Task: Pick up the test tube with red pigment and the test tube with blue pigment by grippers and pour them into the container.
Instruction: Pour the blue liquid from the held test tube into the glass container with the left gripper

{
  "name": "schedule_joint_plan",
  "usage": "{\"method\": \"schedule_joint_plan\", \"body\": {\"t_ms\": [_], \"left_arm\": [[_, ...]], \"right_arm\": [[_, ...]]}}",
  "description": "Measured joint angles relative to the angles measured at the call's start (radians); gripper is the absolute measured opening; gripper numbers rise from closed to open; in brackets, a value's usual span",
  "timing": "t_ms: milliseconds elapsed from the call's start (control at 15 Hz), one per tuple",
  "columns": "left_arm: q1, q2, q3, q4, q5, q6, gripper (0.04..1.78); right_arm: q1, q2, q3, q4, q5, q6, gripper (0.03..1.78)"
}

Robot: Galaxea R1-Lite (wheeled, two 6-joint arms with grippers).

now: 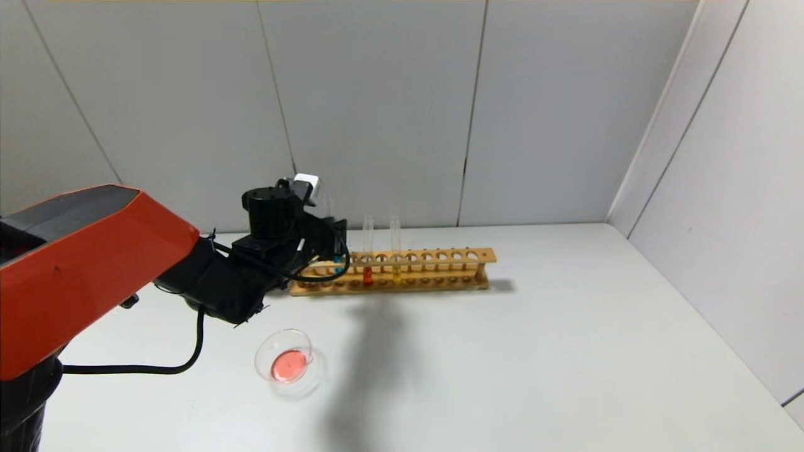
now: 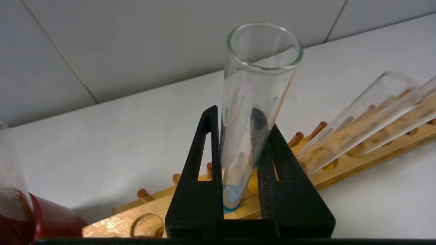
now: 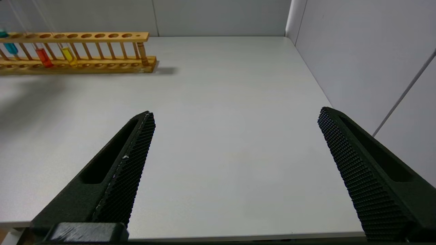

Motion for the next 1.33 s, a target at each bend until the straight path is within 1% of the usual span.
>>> {"method": "schedule_joint_plan", "body": {"t_ms": [200,533,667,867,1067,1333], "left_arm": [[0.0,-0.071,-0.004,0.015,-0.003,0.012,0.33],[0.0,-0.201,-0.008,0.051,-0.007,0.094,0.33],[0.0,-0.263,0.0,0.093,-0.007,0.13,0.33],[0.001,-0.38,0.027,0.217,-0.007,0.176,0.33],[0.002,-0.52,0.101,0.335,-0.008,0.188,0.33],[0.006,-0.689,0.298,0.37,-0.007,0.211,0.33]], "right_arm": [[0.0,0.0,0.0,0.0,0.0,0.0,1.75],[0.0,0.0,0.0,0.0,0.0,0.0,1.75],[0.0,0.0,0.0,0.0,0.0,0.0,1.75],[0.0,0.0,0.0,0.0,0.0,-0.001,1.75],[0.0,0.0,0.0,0.0,0.0,0.0,1.75],[0.0,0.0,0.0,0.0,0.0,-0.001,1.75]]}}
